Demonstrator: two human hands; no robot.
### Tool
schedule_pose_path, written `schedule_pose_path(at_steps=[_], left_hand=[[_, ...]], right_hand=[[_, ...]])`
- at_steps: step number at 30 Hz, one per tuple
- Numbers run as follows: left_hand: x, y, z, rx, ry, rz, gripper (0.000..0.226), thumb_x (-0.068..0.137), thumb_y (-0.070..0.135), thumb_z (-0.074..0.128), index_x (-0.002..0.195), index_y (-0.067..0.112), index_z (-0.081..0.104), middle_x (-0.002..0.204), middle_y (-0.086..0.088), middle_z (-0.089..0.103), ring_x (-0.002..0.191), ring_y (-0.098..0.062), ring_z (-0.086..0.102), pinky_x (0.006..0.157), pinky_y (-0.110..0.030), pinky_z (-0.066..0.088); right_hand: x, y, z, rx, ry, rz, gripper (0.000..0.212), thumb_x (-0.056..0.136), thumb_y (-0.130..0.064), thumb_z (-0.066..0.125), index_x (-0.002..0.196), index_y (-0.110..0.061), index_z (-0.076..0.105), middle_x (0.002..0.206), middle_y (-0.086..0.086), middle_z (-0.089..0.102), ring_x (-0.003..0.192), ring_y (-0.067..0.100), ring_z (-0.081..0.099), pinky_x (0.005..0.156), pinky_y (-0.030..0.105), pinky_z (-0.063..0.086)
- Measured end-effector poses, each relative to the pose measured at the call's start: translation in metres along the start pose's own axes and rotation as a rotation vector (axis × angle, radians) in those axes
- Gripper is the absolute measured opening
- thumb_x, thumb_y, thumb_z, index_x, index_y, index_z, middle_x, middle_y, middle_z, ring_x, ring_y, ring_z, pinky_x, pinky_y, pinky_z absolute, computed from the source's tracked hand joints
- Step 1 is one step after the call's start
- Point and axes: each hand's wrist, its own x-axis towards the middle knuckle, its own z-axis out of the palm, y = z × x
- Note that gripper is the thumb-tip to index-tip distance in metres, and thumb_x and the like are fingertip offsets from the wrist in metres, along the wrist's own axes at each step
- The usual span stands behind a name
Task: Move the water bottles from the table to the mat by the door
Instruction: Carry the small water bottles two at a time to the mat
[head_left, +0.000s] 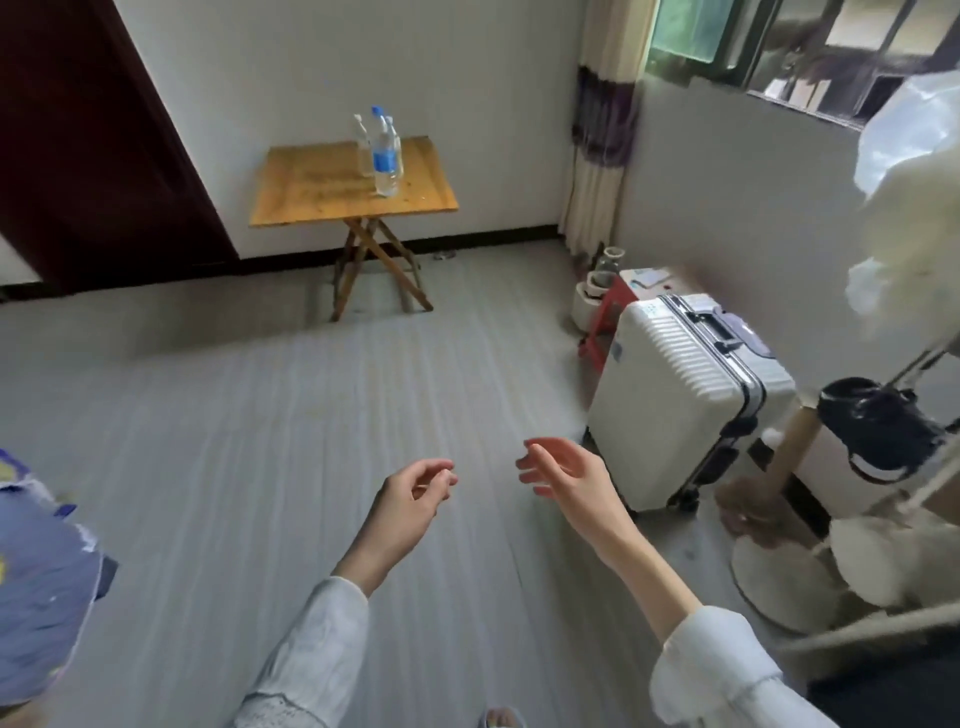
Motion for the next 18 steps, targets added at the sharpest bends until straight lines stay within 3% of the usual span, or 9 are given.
schedule_pose_path(at_steps=[11,18], left_hand=[[0.194,0.025,-0.057,-0.076,0.154,-0.053,0.017,0.093,0.016,0.046,0.103,0.017,0.059,0.094,0.002,0.065,0.091,-0.016,0.061,0.084,-0.034,0.050],[0.364,0.032,-0.113,-0.089,0.158,-0.017,0.016,0.093,0.017,0.045,0.099,0.022,0.059,0.095,0.002,0.065,0.091,-0.015,0.062,0.079,-0.029,0.050]], right_hand=[[0.230,-0.050,0.047,-0.056,-0.190,-0.005,0.020,0.092,-0.017,0.049,0.103,-0.005,0.060,0.083,0.005,0.065,0.075,0.019,0.062,0.069,0.026,0.049],[0.401,-0.083,0.092,-0.082,-0.113,-0.094,0.017,0.091,-0.018,0.049,0.099,-0.009,0.062,0.083,0.006,0.067,0.075,0.019,0.064,0.075,0.035,0.051]])
